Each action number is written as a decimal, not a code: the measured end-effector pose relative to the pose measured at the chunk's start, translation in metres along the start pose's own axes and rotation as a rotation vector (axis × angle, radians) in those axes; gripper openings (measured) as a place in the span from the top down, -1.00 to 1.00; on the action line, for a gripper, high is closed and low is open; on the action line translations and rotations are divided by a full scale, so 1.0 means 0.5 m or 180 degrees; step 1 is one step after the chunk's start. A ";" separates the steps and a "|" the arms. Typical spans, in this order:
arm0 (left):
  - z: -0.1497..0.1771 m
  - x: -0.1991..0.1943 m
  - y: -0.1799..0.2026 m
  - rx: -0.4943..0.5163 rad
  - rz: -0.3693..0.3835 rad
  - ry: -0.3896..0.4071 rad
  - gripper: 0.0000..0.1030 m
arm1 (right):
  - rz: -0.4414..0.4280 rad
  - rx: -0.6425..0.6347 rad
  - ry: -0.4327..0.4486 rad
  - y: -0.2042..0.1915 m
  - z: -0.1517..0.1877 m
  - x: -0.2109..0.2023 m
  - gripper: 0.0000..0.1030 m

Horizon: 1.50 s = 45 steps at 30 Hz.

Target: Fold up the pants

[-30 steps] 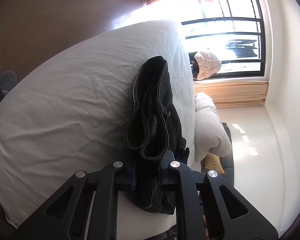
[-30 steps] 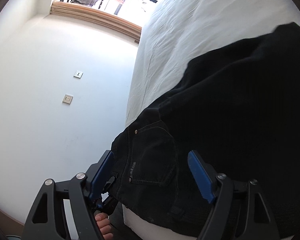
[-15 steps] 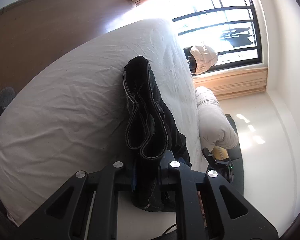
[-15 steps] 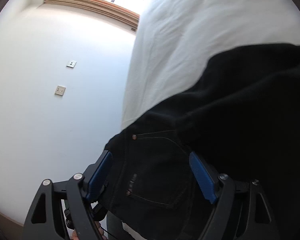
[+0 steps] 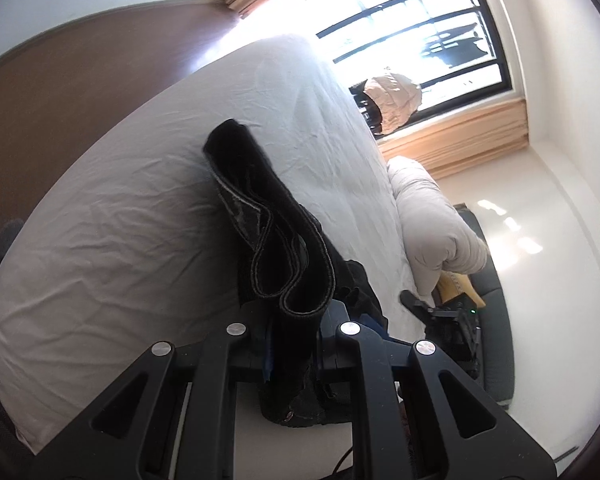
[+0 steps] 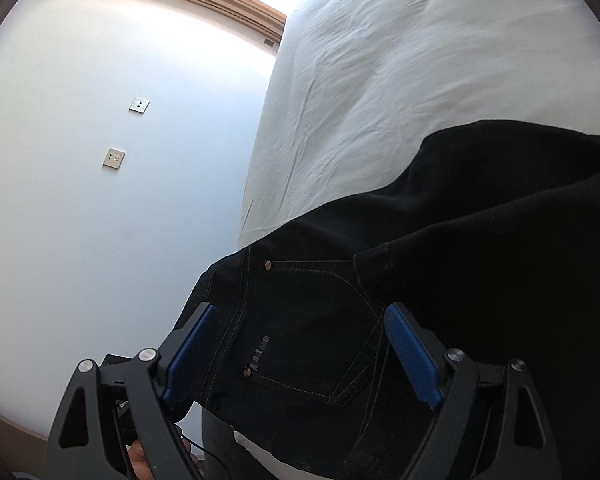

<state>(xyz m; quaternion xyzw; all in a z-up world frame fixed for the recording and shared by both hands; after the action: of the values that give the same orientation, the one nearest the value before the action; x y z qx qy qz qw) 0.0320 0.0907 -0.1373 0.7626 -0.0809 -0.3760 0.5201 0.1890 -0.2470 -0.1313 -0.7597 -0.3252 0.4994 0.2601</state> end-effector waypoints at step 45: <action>0.459 0.453 0.357 0.2958 -0.0417 -0.1443 0.76 | 0.0335 -0.0248 -0.0049 0.196 -0.001 -0.235 0.67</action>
<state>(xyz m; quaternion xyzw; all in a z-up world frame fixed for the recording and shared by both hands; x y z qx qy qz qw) 0.0881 -0.2735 -0.1362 0.8159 -0.3020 -0.4878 0.0715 0.1783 -0.3998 -0.1323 -0.7815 -0.3060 0.5051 0.2012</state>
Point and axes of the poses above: each gripper's, at about its wrist camera, not at the fingertips, and x roughly the way its jaws point, y to its right, z to its underside, the point moved 2 cm from there along x, roughly the way its jaws point, and after that the axes turned 9 degrees about -x, right-handed, at the moved point
